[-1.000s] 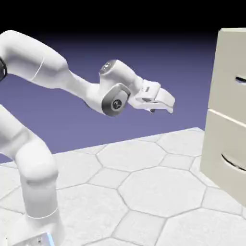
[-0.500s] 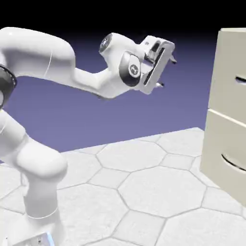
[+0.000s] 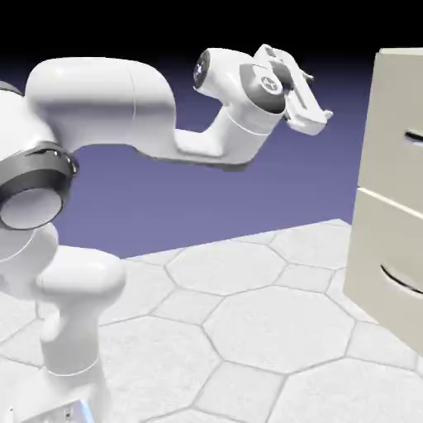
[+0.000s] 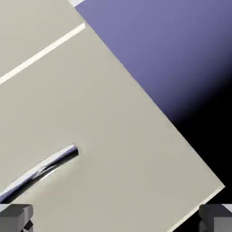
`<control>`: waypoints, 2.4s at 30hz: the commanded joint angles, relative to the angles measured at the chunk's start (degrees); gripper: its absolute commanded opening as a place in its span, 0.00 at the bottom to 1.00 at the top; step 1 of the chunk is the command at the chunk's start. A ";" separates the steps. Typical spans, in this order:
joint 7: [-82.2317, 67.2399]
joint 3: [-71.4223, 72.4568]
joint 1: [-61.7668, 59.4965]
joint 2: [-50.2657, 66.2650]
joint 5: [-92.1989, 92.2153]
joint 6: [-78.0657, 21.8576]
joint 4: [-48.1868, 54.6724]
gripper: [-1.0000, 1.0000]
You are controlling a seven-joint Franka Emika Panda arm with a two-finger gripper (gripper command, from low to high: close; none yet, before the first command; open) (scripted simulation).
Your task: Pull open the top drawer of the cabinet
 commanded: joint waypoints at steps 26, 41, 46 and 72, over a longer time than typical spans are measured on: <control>-62.00 -38.25 41.43 -4.48 -64.79 -3.34 27.00 0.50; -66.24 -42.34 47.35 -6.20 -64.31 -2.56 32.30 0.00; -63.41 -34.73 36.97 -4.84 -66.09 -4.62 22.78 0.00; -65.99 3.13 -16.65 -17.80 -60.63 -3.93 -18.68 0.00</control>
